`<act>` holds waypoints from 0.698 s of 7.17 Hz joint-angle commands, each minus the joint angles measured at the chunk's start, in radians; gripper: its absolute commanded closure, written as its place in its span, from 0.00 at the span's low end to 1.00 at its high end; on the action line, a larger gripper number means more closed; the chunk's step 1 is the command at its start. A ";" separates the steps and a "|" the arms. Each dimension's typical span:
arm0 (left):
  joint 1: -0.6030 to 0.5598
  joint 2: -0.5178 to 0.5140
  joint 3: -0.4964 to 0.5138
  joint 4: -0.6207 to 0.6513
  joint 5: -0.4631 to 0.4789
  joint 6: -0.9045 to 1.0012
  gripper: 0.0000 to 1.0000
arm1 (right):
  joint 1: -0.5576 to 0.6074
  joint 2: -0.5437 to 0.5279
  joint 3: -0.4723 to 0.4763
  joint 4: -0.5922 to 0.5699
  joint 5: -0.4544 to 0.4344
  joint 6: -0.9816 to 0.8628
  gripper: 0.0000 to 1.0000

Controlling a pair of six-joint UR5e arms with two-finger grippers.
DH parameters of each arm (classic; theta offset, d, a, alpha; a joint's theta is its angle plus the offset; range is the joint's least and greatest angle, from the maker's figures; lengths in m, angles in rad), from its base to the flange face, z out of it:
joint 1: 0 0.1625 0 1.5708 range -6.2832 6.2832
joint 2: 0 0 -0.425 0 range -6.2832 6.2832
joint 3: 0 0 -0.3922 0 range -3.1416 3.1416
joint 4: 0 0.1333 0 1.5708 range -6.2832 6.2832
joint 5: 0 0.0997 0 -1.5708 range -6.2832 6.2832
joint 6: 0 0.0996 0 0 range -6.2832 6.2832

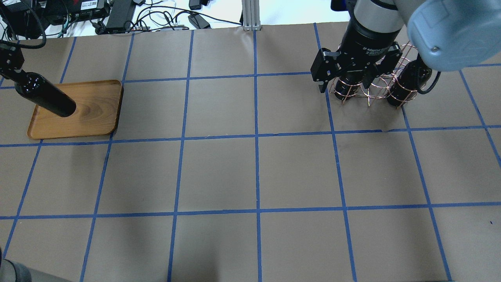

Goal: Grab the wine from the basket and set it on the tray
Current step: 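Lift the bottle and carry it over the wooden tray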

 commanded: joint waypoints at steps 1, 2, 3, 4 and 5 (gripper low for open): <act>0.051 -0.113 0.073 0.011 -0.040 0.021 1.00 | 0.000 0.001 0.000 0.005 -0.016 -0.001 0.00; 0.071 -0.140 0.076 0.014 -0.048 0.030 1.00 | 0.000 0.001 0.000 -0.004 -0.023 -0.007 0.00; 0.075 -0.153 0.084 0.017 -0.065 0.042 1.00 | 0.000 0.002 0.000 0.000 -0.021 -0.007 0.00; 0.087 -0.164 0.092 0.023 -0.079 0.042 1.00 | 0.000 0.001 0.000 -0.004 -0.026 -0.008 0.00; 0.090 -0.174 0.093 0.026 -0.079 0.042 1.00 | -0.002 0.002 0.000 -0.007 -0.035 -0.007 0.00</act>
